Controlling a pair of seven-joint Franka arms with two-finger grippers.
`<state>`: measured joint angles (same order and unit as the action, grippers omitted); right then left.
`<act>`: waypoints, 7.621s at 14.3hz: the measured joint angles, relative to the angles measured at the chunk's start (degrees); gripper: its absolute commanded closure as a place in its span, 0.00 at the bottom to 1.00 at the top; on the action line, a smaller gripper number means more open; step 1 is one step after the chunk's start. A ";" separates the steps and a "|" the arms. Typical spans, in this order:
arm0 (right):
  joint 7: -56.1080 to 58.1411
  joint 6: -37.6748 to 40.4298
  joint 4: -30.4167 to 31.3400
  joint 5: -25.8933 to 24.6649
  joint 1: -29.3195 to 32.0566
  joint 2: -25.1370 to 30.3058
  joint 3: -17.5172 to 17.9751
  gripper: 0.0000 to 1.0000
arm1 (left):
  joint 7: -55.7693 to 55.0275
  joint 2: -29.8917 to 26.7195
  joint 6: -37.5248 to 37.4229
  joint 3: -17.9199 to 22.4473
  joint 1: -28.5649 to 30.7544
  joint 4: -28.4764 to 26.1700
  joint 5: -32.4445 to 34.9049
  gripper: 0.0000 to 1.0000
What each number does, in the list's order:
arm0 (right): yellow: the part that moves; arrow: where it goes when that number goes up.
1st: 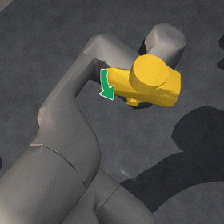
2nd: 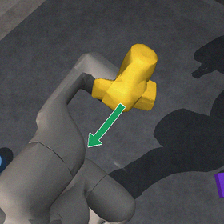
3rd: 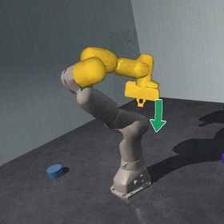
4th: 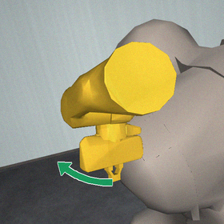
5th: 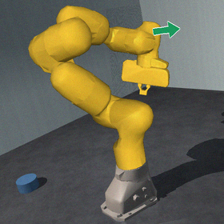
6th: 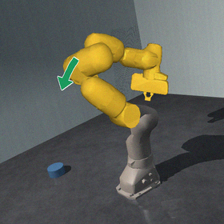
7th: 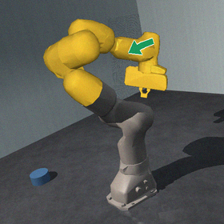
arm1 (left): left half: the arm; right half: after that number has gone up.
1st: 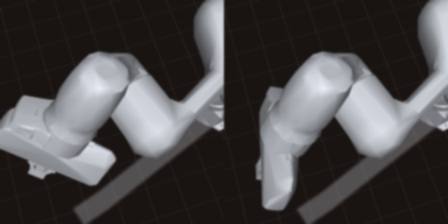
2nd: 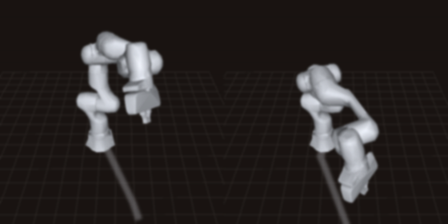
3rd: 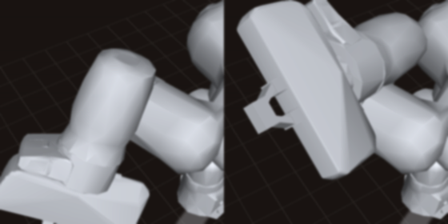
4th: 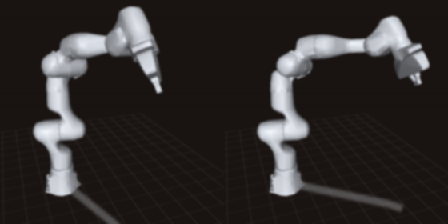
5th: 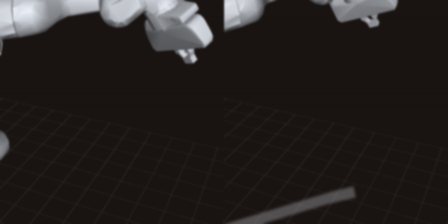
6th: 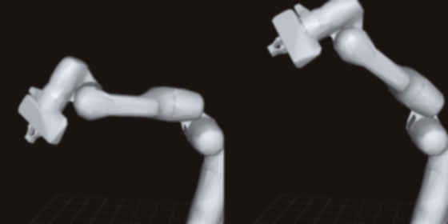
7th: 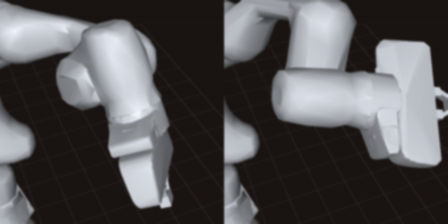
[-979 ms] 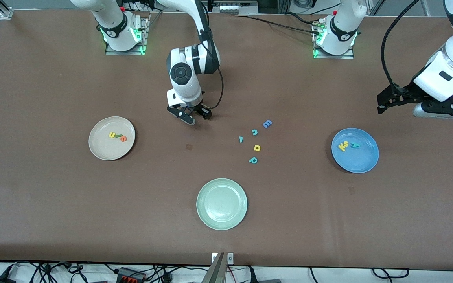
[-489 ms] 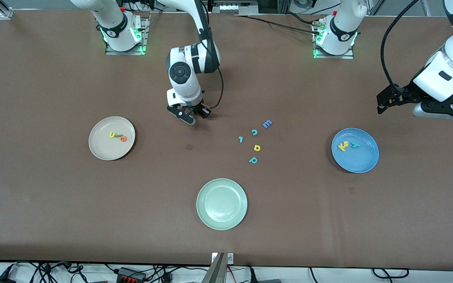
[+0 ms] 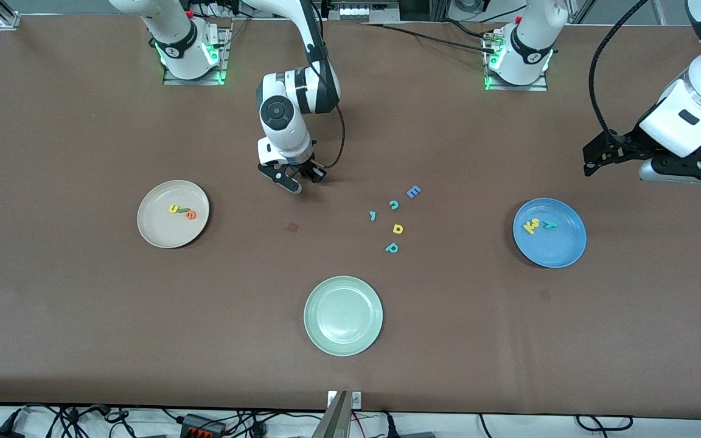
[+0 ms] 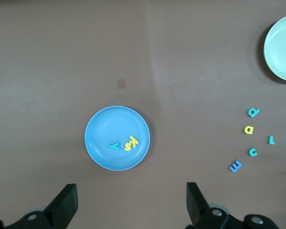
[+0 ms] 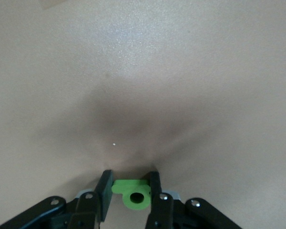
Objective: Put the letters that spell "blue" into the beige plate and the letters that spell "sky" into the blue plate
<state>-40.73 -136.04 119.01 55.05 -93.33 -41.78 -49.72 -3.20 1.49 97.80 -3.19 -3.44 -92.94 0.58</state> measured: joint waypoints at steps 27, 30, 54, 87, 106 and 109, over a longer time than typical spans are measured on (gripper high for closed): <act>58.01 19.06 -3.91 -13.99 37.36 -1.16 -11.10 0.48 | 0.00 0.00 0.00 0.00 -0.02 0.02 0.00 0.00; 57.57 16.86 -3.98 -13.96 37.36 -1.59 -10.25 0.00 | 0.00 0.00 0.00 0.00 -0.02 0.02 0.00 0.00; 38.67 27.48 -32.81 -40.83 60.66 12.54 16.17 0.00 | 0.00 0.02 0.00 0.00 -0.03 0.04 0.00 0.00; 41.63 38.74 -24.36 -55.63 95.37 39.26 46.65 0.00 | 0.00 0.02 0.00 0.00 -0.03 0.06 0.00 0.00; 41.64 39.39 -24.26 -55.87 95.49 39.91 46.37 0.00 | 0.00 0.02 0.00 0.00 -0.03 0.06 0.00 0.00; 41.64 39.39 -24.23 -55.88 95.49 39.91 46.33 0.00 | 0.00 0.02 0.00 0.00 -0.03 0.06 0.00 0.00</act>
